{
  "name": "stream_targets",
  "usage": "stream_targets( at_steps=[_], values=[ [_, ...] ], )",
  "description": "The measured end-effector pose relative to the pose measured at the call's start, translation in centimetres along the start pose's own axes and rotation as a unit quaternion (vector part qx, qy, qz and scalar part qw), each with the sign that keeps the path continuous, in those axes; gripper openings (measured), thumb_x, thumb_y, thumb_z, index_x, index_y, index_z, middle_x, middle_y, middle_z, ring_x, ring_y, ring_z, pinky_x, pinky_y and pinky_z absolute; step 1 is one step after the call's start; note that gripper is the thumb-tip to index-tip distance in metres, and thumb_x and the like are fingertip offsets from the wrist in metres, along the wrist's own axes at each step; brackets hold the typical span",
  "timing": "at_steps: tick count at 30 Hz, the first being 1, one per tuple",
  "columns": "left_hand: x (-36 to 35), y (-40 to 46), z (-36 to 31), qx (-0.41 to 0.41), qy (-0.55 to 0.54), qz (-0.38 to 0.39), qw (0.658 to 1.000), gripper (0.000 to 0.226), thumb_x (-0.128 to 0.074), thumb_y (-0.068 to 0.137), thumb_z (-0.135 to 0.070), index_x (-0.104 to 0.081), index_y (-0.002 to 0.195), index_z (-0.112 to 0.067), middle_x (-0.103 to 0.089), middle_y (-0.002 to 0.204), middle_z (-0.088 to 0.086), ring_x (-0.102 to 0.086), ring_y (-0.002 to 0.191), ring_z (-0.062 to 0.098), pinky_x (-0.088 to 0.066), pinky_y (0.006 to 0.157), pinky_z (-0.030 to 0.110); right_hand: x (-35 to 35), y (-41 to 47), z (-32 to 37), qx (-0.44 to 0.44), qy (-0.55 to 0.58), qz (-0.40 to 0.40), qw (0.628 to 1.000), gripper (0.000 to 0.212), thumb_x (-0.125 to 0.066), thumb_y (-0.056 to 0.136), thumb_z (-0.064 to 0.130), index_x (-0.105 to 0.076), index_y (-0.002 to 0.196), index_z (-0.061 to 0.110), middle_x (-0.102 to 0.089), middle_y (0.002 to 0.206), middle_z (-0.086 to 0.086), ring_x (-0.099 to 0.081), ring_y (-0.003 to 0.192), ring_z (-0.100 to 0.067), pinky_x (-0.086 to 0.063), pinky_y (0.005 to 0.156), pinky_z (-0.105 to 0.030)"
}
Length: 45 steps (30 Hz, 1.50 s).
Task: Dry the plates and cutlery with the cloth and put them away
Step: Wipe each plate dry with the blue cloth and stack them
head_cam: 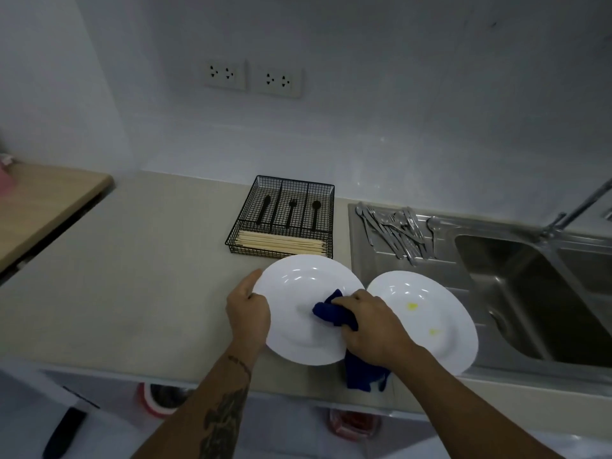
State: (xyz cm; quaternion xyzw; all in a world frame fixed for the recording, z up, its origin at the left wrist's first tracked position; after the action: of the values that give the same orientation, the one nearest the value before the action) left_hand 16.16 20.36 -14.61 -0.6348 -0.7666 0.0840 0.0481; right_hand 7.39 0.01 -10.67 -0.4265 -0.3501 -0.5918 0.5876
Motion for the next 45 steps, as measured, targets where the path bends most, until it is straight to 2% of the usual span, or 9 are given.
stream_targets(
  at_steps=[5, 9, 20, 24, 27, 31, 35, 38, 45],
  values=[
    [1.0, 0.9, 1.0, -0.003, 0.026, -0.005, 1.0, 0.046, -0.048, 0.09, 0.004, -0.065, 0.128, -0.015, -0.067, 0.114, 0.001, -0.065, 0.094, 0.02, -0.055, 0.072, 0.025, -0.3, 0.2, 0.2, -0.004, 0.011, 0.007, 1.0, 0.05, -0.057, 0.086, 0.026, -0.05, 0.136, 0.032, -0.053, 0.121, 0.002, -0.051, 0.108, -0.019, -0.045, 0.096, -0.032],
    [1.6, 1.4, 1.4, -0.009, 0.042, -0.017, 0.999, 0.046, -0.048, 0.09, 0.007, -0.063, 0.13, -0.01, -0.066, 0.116, 0.002, -0.061, 0.1, 0.021, -0.051, 0.084, 0.029, -0.6, 0.3, -0.2, -0.011, 0.02, 0.002, 1.0, 0.047, -0.057, 0.087, 0.025, -0.052, 0.133, 0.032, -0.053, 0.116, 0.002, -0.053, 0.104, -0.018, -0.046, 0.092, -0.031],
    [3.3, 2.0, 3.2, -0.017, 0.106, -0.042, 0.993, 0.054, -0.044, 0.084, 0.009, -0.063, 0.13, -0.011, -0.065, 0.124, 0.009, -0.06, 0.111, 0.029, -0.052, 0.097, 0.047, 0.4, -0.2, -1.6, -0.032, 0.023, -0.023, 0.999, 0.047, -0.058, 0.089, 0.023, -0.052, 0.135, 0.029, -0.053, 0.116, -0.001, -0.053, 0.101, -0.018, -0.04, 0.087, -0.024],
    [3.7, 1.7, 2.9, -0.071, 0.174, -0.03, 0.982, 0.053, -0.046, 0.083, 0.011, -0.06, 0.131, -0.007, -0.063, 0.129, 0.013, -0.057, 0.119, 0.032, -0.047, 0.101, 0.043, 1.3, -0.7, -2.6, -0.04, 0.031, -0.031, 0.998, 0.048, -0.059, 0.089, 0.022, -0.051, 0.135, 0.028, -0.053, 0.115, 0.0, -0.049, 0.096, -0.014, -0.036, 0.084, -0.022],
    [2.9, 1.4, 1.5, -0.197, 0.265, -0.05, 0.943, 0.052, -0.05, 0.08, 0.008, -0.061, 0.13, -0.004, -0.061, 0.13, 0.014, -0.054, 0.123, 0.033, -0.042, 0.104, 0.044, 2.4, -1.5, -3.4, -0.049, 0.027, -0.043, 0.998, 0.048, -0.06, 0.089, 0.023, -0.05, 0.136, 0.029, -0.052, 0.117, 0.001, -0.05, 0.099, -0.014, -0.038, 0.086, -0.024],
    [-2.3, -0.3, -0.9, -0.29, 0.295, 0.023, 0.91, 0.049, -0.057, 0.081, 0.007, -0.062, 0.128, -0.009, -0.062, 0.129, 0.009, -0.055, 0.122, 0.029, -0.038, 0.104, 0.033, 4.0, -2.8, -4.9, -0.059, -0.01, -0.071, 0.996, 0.051, -0.06, 0.087, 0.026, -0.049, 0.136, 0.029, -0.051, 0.12, 0.001, -0.05, 0.102, -0.017, -0.044, 0.091, -0.03],
    [-9.4, -3.8, -0.7, -0.289, 0.326, 0.161, 0.885, 0.045, -0.057, 0.089, -0.004, -0.058, 0.133, -0.015, -0.058, 0.136, 0.003, -0.049, 0.129, 0.021, -0.029, 0.107, 0.023, 5.5, -4.3, -7.0, -0.084, -0.077, -0.094, 0.989, 0.051, -0.055, 0.085, 0.027, -0.048, 0.136, 0.027, -0.051, 0.121, -0.001, -0.049, 0.102, -0.021, -0.046, 0.086, -0.032],
    [-13.3, -5.9, 0.9, -0.291, 0.362, 0.23, 0.855, 0.044, -0.054, 0.089, -0.01, -0.058, 0.132, -0.017, -0.06, 0.13, 0.0, -0.051, 0.122, 0.02, -0.035, 0.101, 0.023, 6.0, -5.6, -9.4, -0.112, -0.082, -0.09, 0.986, 0.05, -0.054, 0.085, 0.028, -0.05, 0.134, 0.027, -0.051, 0.121, -0.002, -0.049, 0.103, -0.023, -0.047, 0.088, -0.034],
    [-18.0, -7.2, 3.2, -0.214, 0.445, 0.204, 0.846, 0.046, -0.058, 0.092, -0.022, -0.052, 0.137, -0.016, -0.055, 0.13, 0.003, -0.051, 0.118, 0.024, -0.043, 0.102, 0.036, 6.4, -7.2, -14.0, -0.12, -0.084, -0.072, 0.987, 0.049, -0.051, 0.085, 0.028, -0.049, 0.134, 0.03, -0.05, 0.121, -0.001, -0.049, 0.104, -0.024, -0.046, 0.089, -0.036]
  ],
)
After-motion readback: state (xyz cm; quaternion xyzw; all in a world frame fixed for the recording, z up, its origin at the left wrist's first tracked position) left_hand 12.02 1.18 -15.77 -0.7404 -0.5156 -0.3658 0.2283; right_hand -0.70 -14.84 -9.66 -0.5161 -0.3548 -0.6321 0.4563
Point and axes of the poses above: each hand's wrist, its own y-axis towards the middle knuckle, its own x-axis out of the back of the hand, z = x × y, the point moved 4 cm from there along y, towards the middle knuckle
